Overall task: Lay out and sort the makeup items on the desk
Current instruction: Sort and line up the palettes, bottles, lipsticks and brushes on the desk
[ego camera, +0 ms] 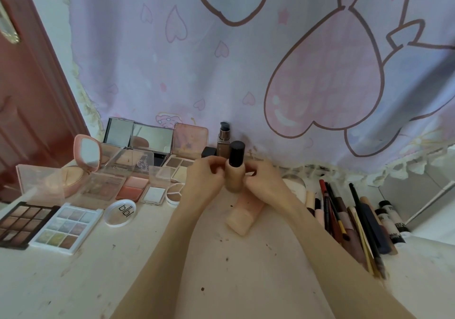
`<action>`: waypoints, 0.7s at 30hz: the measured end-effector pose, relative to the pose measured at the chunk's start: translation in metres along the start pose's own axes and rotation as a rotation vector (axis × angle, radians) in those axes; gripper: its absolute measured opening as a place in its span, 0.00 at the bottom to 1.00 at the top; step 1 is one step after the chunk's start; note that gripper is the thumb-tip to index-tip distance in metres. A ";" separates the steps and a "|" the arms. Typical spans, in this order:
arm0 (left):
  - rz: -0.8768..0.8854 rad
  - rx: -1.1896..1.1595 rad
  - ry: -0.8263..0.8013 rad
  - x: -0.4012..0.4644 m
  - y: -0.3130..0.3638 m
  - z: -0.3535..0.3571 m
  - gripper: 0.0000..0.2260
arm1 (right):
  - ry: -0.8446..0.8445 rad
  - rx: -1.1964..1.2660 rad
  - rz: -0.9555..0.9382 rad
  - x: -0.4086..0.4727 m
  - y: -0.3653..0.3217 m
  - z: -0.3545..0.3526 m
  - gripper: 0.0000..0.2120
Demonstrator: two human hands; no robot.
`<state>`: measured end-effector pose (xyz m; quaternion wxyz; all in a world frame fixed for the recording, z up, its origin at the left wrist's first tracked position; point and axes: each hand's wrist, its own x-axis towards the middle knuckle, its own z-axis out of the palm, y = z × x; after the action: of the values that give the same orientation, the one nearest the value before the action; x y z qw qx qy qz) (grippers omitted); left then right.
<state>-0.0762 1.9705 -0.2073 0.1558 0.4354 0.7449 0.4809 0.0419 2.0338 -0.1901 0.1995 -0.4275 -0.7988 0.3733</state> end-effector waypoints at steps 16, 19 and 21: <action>0.085 0.130 0.289 0.006 -0.010 -0.008 0.12 | 0.113 -0.077 -0.101 -0.008 0.003 0.008 0.11; 0.142 0.302 0.252 0.011 -0.014 -0.006 0.16 | 0.143 -0.067 -0.120 -0.012 0.003 0.008 0.12; 0.154 0.340 0.201 0.014 -0.015 -0.004 0.16 | 0.113 -0.068 -0.126 -0.013 0.004 0.011 0.12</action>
<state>-0.0941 1.9776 -0.2152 -0.0323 0.4607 0.7918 0.3997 0.0445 2.0196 -0.1999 0.2528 -0.4036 -0.8236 0.3081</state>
